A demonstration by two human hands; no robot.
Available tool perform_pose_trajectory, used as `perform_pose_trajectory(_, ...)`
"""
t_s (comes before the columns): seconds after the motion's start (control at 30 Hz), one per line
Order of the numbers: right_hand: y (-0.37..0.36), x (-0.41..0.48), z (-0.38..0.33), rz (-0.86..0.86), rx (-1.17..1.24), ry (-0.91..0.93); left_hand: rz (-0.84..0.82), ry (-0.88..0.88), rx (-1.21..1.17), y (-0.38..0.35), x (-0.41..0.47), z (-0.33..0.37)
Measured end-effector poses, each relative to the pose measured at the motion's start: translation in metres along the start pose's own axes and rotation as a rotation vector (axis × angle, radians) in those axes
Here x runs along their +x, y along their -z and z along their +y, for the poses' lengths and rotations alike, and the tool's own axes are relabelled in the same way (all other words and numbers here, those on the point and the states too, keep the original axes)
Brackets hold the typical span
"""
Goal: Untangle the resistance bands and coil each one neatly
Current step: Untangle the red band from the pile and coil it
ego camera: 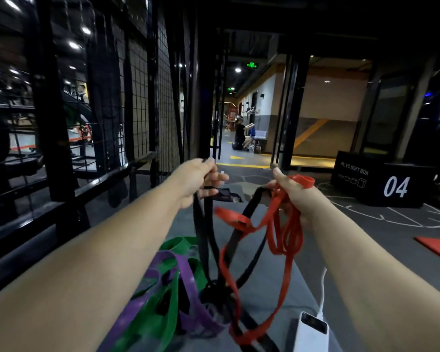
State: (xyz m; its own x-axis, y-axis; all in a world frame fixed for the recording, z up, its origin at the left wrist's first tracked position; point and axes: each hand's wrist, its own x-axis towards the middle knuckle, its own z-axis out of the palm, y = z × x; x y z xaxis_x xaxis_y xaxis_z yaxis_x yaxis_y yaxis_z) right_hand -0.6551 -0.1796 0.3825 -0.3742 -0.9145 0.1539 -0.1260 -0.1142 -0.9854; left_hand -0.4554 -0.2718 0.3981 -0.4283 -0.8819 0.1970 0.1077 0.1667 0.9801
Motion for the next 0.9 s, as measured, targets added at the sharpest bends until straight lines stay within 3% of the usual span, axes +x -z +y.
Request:
perform_pose_trajectory(0.17, 0.000, -0.001, -0.009, 0.019, -0.052, -0.004, 0.101, 0.020, 0.230, 0.022, 0.001, 0.017)
perform_pose_trajectory(0.3, -0.007, -0.003, -0.017, -0.052, 0.064, 0.045, 0.009, 0.023, 0.496, 0.023, -0.004, 0.003)
perform_pose_trajectory(0.43, -0.018, -0.009, -0.031, -0.156, 0.156, 0.141, -0.227, 0.008, 0.426, 0.003, -0.011, -0.019)
perform_pose_trajectory(0.57, -0.021, -0.015, -0.047, -0.263, 0.131, 0.189, -0.241, 0.007, 0.334, -0.021, -0.014, -0.017)
perform_pose_trajectory(0.63, -0.019, -0.012, -0.052, -0.214, 0.077, 0.186, -0.158, 0.017, 0.308, -0.022, -0.011, -0.007)
perform_pose_trajectory(0.73, -0.010, 0.001, -0.056, 0.019, -0.018, 0.164, 0.022, 0.086, 0.313, -0.007, -0.003, 0.011)
perform_pose_trajectory(0.9, 0.017, 0.015, -0.057, 0.296, 0.126, 0.090, 0.225, 0.143, 0.392, 0.039, 0.000, 0.035)
